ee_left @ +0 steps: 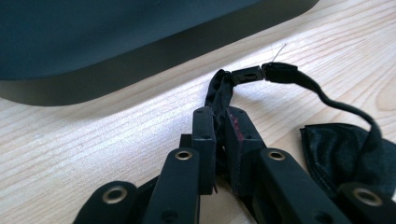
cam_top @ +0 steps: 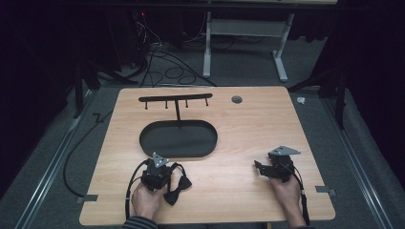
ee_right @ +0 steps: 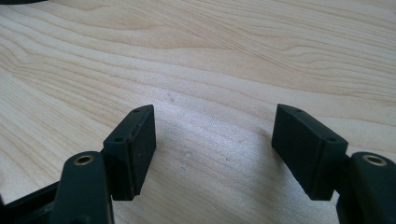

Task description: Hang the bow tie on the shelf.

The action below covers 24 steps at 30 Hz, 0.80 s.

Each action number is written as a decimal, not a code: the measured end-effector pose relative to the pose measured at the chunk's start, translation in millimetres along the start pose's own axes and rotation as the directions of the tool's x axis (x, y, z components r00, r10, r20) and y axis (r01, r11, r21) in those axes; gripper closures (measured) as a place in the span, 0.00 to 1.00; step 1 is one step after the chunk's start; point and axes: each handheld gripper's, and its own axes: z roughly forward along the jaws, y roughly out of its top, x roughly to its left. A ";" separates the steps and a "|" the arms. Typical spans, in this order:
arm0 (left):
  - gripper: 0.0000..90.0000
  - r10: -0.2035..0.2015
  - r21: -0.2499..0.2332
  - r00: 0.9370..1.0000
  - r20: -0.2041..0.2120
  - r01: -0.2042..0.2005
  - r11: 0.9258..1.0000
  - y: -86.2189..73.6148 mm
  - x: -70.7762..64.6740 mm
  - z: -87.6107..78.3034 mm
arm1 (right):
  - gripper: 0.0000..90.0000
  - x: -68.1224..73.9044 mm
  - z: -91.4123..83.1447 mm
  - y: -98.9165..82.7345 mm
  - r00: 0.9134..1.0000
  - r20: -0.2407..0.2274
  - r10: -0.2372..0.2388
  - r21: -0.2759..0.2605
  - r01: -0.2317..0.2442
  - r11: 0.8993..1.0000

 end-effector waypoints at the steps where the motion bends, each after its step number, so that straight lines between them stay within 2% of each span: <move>1: 0.96 -0.008 -0.021 1.000 0.009 0.008 1.000 0.9 0.9 -5.8 | 0.36 0.1 0.1 0.0 1.000 0.000 0.001 -0.001 -0.001 1.000; 8: 0.97 0.015 -0.077 1.000 0.012 -0.014 0.997 8.4 -0.6 -24.4 | 0.36 0.0 0.1 0.0 1.000 0.000 0.001 -0.002 -0.001 1.000; 11: 0.97 0.029 -0.116 0.999 0.020 -0.026 0.993 15.9 -2.4 -36.6 | 0.36 0.0 0.1 0.0 1.000 0.000 0.001 -0.002 -0.001 1.000; 12: 0.97 0.029 -0.116 0.999 0.020 -0.026 0.993 15.9 -2.4 -36.6 | 0.36 0.0 0.1 0.0 1.000 0.000 0.001 -0.002 -0.001 1.000; 13: 0.97 0.040 -0.141 0.999 0.020 -0.037 0.989 20.8 -4.8 -44.1 | 0.36 0.0 0.1 0.0 1.000 0.000 0.001 -0.002 -0.001 1.000; 16: 0.97 0.055 -0.159 0.998 0.015 -0.052 0.986 24.8 -7.3 -50.2 | 0.36 0.0 0.1 -0.1 1.000 0.000 0.000 -0.002 0.000 1.000; 17: 0.97 0.072 -0.179 0.997 0.013 -0.068 0.982 29.4 -9.9 -56.9 | 0.36 0.0 0.1 0.0 1.000 0.000 0.000 -0.001 0.000 1.000; 18: 0.97 0.072 -0.179 0.997 0.013 -0.068 0.982 29.4 -9.9 -56.9 | 0.36 0.0 0.1 0.0 1.000 0.000 0.000 -0.001 0.000 1.000; 19: 0.97 0.093 -0.197 0.996 0.005 -0.090 0.976 34.9 -12.5 -63.2 | 0.36 0.0 0.1 -0.1 1.000 0.000 0.001 -0.002 -0.001 1.000; 24: 0.97 0.119 -0.217 0.993 -0.006 -0.118 0.969 44.7 -15.0 -71.8 | 0.36 -0.3 0.0 -0.1 1.000 -0.003 0.004 -0.002 -0.004 1.000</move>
